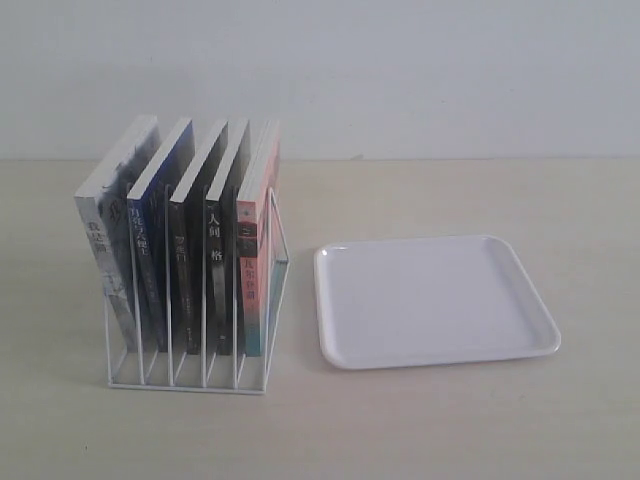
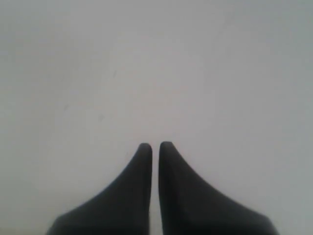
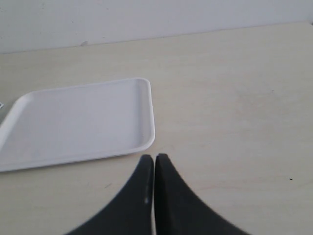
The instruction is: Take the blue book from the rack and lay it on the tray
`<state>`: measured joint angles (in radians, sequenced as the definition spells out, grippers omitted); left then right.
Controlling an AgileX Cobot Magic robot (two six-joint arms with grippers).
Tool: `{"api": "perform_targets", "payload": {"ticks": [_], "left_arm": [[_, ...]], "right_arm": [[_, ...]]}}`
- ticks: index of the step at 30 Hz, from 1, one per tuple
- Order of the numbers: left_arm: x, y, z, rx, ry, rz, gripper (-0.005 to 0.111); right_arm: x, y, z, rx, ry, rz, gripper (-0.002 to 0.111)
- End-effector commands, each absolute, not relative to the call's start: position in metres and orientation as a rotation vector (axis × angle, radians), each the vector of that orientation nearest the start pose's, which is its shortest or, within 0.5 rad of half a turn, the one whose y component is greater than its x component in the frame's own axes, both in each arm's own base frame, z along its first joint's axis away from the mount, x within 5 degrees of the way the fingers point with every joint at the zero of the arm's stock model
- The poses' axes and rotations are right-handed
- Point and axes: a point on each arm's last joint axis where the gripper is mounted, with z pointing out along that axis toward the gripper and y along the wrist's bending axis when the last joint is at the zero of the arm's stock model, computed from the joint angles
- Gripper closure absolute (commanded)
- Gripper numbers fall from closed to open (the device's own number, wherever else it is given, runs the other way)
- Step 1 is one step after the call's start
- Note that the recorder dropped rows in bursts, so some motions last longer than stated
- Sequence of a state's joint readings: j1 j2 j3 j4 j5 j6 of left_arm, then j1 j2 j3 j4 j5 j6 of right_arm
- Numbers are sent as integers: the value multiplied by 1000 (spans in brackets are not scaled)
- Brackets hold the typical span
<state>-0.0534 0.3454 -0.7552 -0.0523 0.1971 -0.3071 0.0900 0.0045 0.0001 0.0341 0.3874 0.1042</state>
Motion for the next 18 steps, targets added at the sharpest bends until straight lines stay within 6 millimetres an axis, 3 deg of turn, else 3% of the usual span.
{"api": "perform_targets", "payload": {"ticks": [1, 2, 5, 7, 14, 18], "left_arm": [[99, -10, 419, -55, 1825, -189, 102], [115, -15, 416, 2, 1931, -192, 102], [139, -32, 403, 159, 2083, -290, 102], [142, -48, 391, 300, 2124, -372, 102], [146, -64, 366, 337, 2149, -441, 102], [155, -83, 347, 421, 2219, -503, 102]], "right_arm": [[52, 6, 179, 24, 1867, 160, 108], [52, 6, 179, 24, 1867, 160, 108], [52, 6, 179, 24, 1867, 160, 108], [52, 6, 179, 24, 1867, 160, 108], [52, 6, 179, 24, 1867, 160, 108], [52, 6, 179, 24, 1867, 160, 108]]}}
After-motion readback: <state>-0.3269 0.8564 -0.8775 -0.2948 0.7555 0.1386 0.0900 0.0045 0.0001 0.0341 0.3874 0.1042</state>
